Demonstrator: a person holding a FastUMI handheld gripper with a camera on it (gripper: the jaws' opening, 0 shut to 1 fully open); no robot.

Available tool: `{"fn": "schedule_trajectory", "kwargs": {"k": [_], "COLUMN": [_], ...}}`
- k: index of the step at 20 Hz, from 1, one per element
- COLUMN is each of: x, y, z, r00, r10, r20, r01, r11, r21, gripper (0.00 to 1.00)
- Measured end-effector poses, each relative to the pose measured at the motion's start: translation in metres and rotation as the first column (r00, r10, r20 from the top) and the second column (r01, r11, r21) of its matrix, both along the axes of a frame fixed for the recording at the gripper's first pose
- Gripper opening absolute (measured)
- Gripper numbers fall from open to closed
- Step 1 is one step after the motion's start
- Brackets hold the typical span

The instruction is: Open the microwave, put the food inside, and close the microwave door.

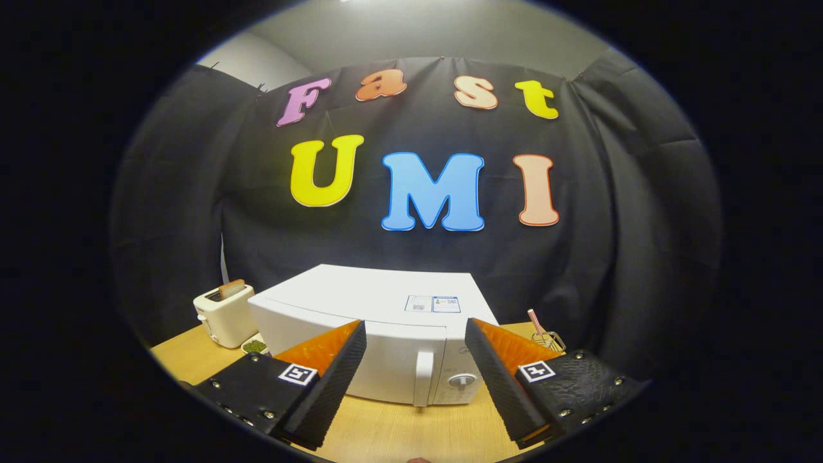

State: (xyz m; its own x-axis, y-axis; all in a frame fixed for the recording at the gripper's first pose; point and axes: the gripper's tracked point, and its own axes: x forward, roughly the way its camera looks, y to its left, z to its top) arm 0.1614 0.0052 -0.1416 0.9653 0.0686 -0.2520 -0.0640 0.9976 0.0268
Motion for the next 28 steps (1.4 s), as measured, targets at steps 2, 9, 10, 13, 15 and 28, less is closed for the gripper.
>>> {"fn": "schedule_trajectory", "kwargs": {"k": [2,9,10,13,15,28], "x": [0.010,0.034,0.036,0.039,0.042,0.048], "y": [0.001,0.000,0.000,-0.001,-0.002,-0.002], "z": [-0.016,-0.068,-0.075,-0.095,-0.106,-0.140], "r00": [1.000,0.989,0.986,0.977,0.970,0.929], "r10": [0.004,-0.005,-0.005,-0.007,-0.017,-0.050], "r20": [-0.031,-0.147,-0.164,-0.212,-0.242,-0.366], "r01": [-0.004,0.001,-0.001,-0.002,0.010,0.065], "r11": [1.000,1.000,0.999,0.999,1.000,0.997], "r21": [-0.009,-0.026,-0.035,-0.043,-0.030,0.030], "gripper": [0.98,0.98,0.98,0.98,0.98,0.32]}}
